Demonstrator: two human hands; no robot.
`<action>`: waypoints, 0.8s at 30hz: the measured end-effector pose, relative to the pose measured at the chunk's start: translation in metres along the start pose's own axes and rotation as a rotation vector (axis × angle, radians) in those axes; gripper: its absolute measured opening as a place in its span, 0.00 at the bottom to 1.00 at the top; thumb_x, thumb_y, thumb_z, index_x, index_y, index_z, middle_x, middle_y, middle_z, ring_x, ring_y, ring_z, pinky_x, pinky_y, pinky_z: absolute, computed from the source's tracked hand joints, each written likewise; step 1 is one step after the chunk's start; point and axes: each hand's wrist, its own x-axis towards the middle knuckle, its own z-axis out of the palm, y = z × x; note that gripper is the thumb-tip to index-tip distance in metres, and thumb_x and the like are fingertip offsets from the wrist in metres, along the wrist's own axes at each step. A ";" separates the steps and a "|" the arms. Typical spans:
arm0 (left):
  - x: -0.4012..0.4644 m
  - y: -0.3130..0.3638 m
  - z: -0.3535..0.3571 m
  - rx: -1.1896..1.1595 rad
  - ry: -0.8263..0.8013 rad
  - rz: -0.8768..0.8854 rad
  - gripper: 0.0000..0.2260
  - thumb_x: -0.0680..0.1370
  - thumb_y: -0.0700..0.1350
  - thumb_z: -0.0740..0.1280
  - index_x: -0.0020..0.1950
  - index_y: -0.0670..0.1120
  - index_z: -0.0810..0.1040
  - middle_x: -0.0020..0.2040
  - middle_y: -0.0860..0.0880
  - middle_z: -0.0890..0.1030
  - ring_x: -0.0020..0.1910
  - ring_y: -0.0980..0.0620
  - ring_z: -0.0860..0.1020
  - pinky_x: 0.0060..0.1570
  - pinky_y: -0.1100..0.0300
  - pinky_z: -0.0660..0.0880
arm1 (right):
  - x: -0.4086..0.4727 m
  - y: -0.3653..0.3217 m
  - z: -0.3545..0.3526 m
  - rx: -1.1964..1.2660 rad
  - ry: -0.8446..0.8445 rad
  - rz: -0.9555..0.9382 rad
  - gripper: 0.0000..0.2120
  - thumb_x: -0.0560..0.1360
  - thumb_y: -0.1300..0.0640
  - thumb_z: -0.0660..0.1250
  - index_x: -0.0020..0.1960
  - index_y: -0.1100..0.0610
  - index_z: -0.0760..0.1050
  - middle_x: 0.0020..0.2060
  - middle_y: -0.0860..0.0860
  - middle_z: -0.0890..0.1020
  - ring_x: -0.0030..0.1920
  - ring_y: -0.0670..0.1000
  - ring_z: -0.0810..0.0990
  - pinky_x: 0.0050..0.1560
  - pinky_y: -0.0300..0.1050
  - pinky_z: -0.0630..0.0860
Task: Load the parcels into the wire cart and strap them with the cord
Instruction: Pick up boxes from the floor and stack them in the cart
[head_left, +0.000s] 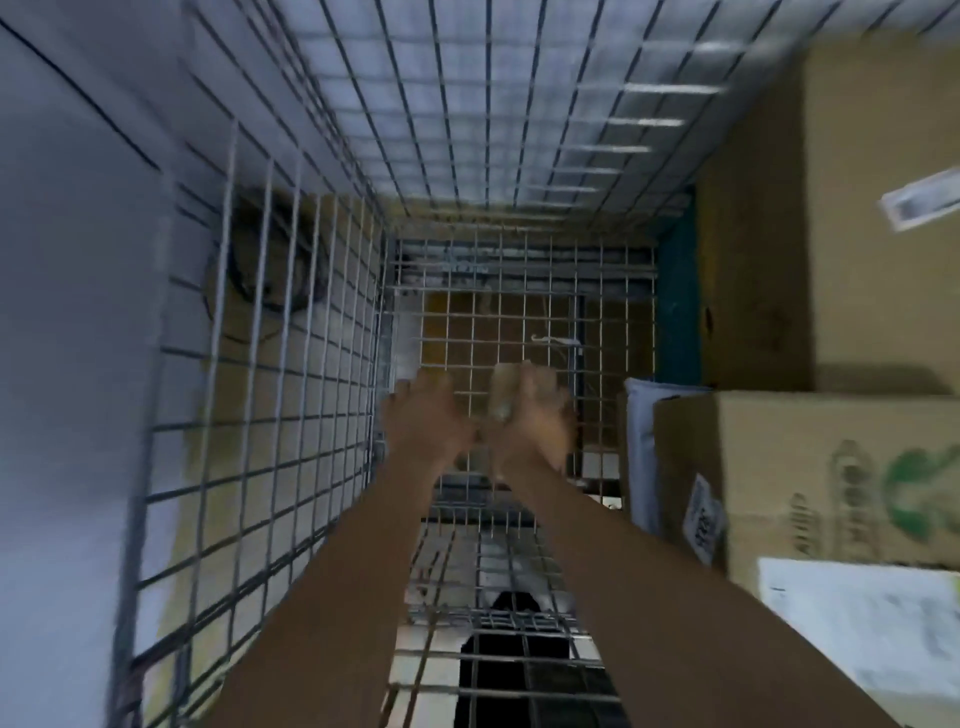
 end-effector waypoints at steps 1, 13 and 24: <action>-0.004 0.001 -0.025 0.024 0.038 0.001 0.26 0.74 0.57 0.66 0.69 0.49 0.69 0.68 0.45 0.70 0.67 0.42 0.69 0.65 0.46 0.67 | -0.004 -0.015 -0.023 -0.019 -0.005 -0.044 0.42 0.71 0.42 0.71 0.76 0.43 0.50 0.70 0.60 0.60 0.59 0.58 0.73 0.47 0.49 0.77; -0.119 0.090 -0.266 0.066 0.347 -0.014 0.11 0.73 0.52 0.64 0.48 0.46 0.74 0.45 0.44 0.78 0.44 0.43 0.77 0.40 0.56 0.75 | -0.066 -0.032 -0.331 -0.031 0.194 -0.345 0.37 0.70 0.36 0.68 0.71 0.48 0.57 0.64 0.60 0.64 0.61 0.61 0.69 0.51 0.53 0.74; -0.232 0.349 -0.237 0.037 0.364 0.336 0.11 0.75 0.51 0.65 0.52 0.47 0.72 0.50 0.46 0.76 0.51 0.45 0.75 0.46 0.53 0.73 | -0.101 0.206 -0.465 0.078 0.288 -0.172 0.35 0.69 0.44 0.72 0.69 0.45 0.57 0.65 0.59 0.64 0.59 0.63 0.73 0.51 0.53 0.77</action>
